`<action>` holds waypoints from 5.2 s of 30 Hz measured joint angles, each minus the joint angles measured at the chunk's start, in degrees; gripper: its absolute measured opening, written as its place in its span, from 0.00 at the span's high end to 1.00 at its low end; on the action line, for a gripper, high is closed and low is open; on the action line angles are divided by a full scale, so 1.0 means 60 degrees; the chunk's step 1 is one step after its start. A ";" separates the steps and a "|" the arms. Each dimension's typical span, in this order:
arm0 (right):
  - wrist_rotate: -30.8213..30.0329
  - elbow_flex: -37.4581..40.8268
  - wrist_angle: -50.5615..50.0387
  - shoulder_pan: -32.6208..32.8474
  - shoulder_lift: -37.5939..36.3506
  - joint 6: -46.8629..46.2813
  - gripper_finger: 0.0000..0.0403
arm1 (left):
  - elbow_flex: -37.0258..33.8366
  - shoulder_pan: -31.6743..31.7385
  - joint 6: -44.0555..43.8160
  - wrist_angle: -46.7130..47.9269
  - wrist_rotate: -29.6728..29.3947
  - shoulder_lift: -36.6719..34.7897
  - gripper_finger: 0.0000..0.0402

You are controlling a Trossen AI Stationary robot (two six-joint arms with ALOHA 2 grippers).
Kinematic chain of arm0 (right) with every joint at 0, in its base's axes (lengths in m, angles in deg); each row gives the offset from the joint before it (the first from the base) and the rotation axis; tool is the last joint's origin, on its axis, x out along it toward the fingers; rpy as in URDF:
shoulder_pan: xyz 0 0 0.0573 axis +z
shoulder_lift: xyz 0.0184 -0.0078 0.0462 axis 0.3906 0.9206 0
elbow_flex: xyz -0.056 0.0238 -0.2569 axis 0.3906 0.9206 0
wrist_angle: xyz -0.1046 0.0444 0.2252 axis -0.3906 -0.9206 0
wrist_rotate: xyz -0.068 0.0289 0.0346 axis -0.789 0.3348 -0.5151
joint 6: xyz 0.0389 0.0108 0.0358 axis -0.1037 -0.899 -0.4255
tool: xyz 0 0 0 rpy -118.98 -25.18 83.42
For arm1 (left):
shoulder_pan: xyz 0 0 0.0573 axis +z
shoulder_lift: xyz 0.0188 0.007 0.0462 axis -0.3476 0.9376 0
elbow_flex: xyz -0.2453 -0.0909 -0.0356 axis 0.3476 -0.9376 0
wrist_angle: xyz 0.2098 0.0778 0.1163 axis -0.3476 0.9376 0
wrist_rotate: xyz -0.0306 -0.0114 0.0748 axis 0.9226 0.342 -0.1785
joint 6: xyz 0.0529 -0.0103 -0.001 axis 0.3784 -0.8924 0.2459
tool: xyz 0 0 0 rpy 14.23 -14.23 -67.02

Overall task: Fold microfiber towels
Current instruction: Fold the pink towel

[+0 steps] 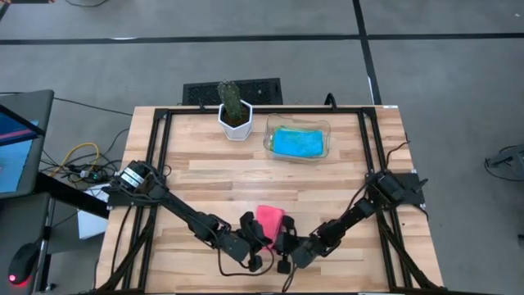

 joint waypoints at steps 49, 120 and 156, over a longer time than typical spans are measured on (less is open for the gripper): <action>-0.3273 0.0036 -0.4855 0.1704 -0.1491 -0.2767 0.82 | -0.0007 0.0011 0.0308 0.0325 -0.0128 -0.0011 0.61; -0.1582 0.1300 0.4353 0.0083 0.0869 0.1198 0.95 | -0.1734 -0.0198 0.2528 -0.1418 -0.1613 -0.0871 1.00; -0.0169 0.3694 0.1662 0.0155 -0.3688 -0.0515 0.94 | -0.1716 0.1574 0.5482 -0.2120 -0.1009 -0.1454 1.00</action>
